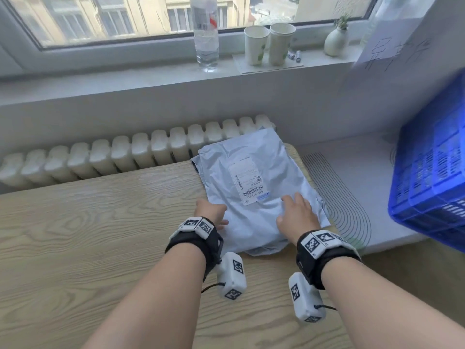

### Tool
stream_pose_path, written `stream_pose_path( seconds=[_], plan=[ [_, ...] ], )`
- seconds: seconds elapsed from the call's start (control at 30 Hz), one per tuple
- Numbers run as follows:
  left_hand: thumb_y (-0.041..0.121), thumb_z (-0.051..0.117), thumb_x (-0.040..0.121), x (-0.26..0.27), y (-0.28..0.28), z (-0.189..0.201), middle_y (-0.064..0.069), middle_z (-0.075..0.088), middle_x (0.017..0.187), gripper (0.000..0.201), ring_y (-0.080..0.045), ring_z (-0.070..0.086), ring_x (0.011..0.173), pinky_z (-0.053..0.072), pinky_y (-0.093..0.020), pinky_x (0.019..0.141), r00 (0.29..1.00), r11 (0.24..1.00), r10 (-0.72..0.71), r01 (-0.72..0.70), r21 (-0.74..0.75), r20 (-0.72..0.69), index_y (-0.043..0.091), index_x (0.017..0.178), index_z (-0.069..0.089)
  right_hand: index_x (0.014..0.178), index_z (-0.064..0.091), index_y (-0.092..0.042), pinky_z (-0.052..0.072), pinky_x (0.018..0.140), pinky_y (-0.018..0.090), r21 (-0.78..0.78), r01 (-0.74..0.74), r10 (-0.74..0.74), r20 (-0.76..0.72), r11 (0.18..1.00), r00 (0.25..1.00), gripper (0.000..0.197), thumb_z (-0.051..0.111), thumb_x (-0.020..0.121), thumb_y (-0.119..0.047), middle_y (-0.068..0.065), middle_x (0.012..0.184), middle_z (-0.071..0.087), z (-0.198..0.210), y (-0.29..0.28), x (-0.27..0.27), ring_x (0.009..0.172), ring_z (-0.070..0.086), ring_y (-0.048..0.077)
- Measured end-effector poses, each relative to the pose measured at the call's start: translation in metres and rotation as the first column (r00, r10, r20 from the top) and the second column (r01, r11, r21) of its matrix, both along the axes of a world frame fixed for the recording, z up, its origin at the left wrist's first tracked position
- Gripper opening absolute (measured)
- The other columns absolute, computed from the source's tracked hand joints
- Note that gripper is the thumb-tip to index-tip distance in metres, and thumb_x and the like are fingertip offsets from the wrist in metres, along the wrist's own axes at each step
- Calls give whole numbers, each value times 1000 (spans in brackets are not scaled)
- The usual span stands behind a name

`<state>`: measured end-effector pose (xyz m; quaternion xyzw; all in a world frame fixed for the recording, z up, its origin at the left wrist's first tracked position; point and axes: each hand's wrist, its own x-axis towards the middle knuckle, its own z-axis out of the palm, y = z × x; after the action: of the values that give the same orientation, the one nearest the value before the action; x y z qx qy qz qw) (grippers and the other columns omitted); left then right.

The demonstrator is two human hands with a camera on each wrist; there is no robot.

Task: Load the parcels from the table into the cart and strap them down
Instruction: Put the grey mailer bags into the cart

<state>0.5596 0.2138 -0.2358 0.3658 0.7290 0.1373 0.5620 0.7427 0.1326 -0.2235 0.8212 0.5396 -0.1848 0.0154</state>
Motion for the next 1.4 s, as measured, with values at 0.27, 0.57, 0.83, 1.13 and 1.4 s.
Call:
stream_pose_path(
  seconds=[0.27,0.57,0.83,1.13,1.4],
  plan=[
    [33,75,81,7,5,-3,-6,56,64,30,-21,55,56,45,-28,61,997,992,25,-33,122,67,9,78,57,133,42,-18,39,98,42,-47,-27,28,18,999,999,43,47,92,-30,8,132,43,-3,1,-5,123,43,28],
    [18,74,79,-13,15,14,-18,70,104,40,-31,68,96,54,-44,89,991,973,65,-89,215,116,-4,110,62,131,41,-11,43,97,43,43,23,-19,-96,999,995,44,49,96,-36,15,131,46,16,14,-12,122,46,33],
    [18,71,74,-67,5,52,-22,69,98,39,-34,68,92,54,-50,89,965,923,178,-232,308,194,-4,106,64,152,5,-6,40,98,42,152,360,-250,-477,921,842,96,67,86,-37,21,141,46,42,25,-46,126,48,37],
    [11,69,82,-149,-41,88,-15,60,67,13,-27,61,60,54,-38,58,938,877,278,-336,344,208,2,79,60,107,67,-4,55,86,42,71,445,-122,-913,893,390,43,83,68,-1,13,102,71,62,23,-115,92,68,28],
    [31,69,45,-246,-94,103,-12,73,82,25,-31,70,84,57,-46,83,928,821,359,-363,440,96,15,64,64,89,67,-5,51,80,41,87,385,-81,-914,919,398,30,74,63,8,15,90,67,72,-2,-201,86,63,28]
  ],
)
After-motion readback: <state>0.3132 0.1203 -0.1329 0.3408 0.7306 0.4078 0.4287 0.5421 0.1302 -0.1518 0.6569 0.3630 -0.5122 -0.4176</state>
